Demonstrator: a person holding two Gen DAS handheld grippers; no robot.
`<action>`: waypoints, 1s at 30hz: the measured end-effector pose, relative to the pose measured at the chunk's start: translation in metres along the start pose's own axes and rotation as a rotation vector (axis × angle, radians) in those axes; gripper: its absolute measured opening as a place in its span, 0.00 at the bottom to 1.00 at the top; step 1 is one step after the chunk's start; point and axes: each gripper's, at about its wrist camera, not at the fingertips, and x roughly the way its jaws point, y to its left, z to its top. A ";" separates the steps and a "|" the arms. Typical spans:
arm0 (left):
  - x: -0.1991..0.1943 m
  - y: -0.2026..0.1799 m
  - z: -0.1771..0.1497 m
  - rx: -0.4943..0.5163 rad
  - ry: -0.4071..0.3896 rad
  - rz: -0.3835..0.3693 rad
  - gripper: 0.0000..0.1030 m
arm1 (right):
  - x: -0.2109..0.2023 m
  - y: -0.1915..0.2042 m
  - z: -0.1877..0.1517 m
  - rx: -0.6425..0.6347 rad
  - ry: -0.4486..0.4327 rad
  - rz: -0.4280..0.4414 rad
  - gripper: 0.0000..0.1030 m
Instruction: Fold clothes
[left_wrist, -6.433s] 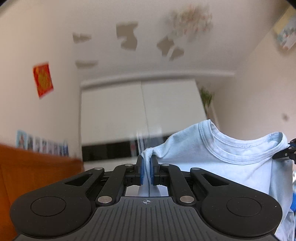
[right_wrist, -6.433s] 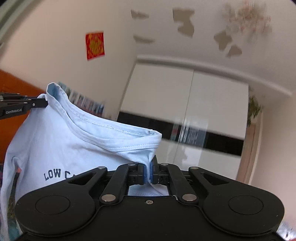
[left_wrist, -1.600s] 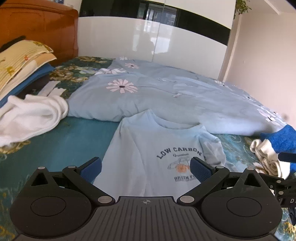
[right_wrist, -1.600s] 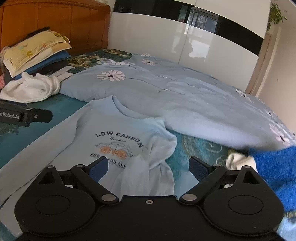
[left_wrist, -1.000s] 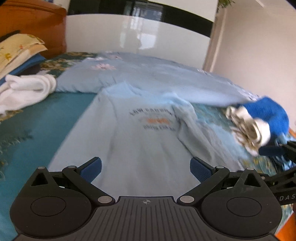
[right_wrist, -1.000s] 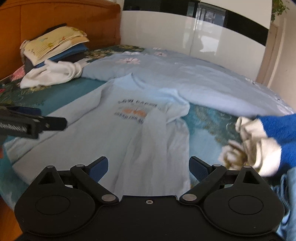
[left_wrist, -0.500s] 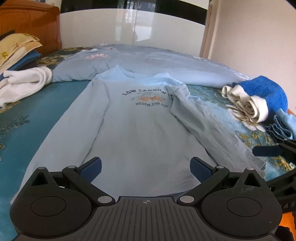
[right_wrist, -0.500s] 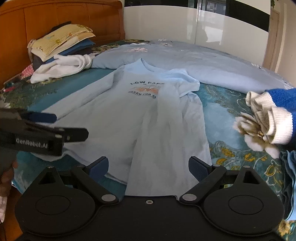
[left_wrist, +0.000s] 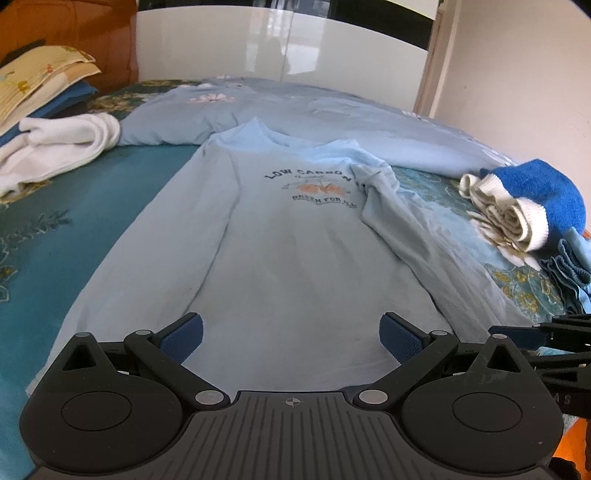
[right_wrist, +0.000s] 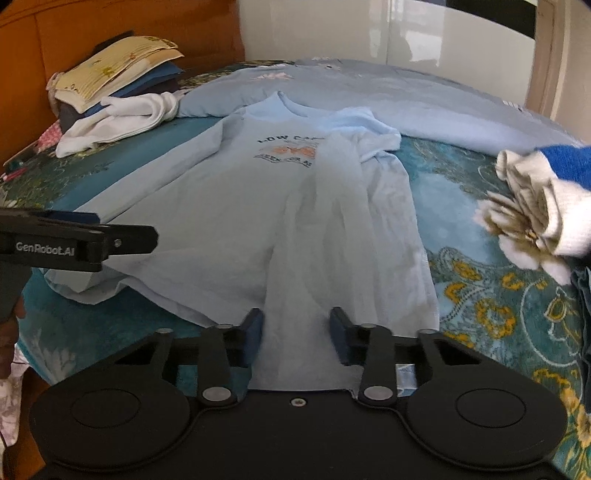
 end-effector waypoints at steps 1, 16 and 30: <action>0.000 -0.001 -0.001 0.003 0.002 -0.001 1.00 | 0.000 -0.002 0.000 0.009 0.002 0.002 0.21; 0.005 -0.005 -0.003 0.012 0.029 -0.005 1.00 | -0.031 -0.059 0.032 0.163 -0.130 -0.084 0.02; 0.012 -0.001 0.000 0.003 0.039 -0.004 1.00 | -0.074 -0.163 0.114 0.187 -0.322 -0.437 0.02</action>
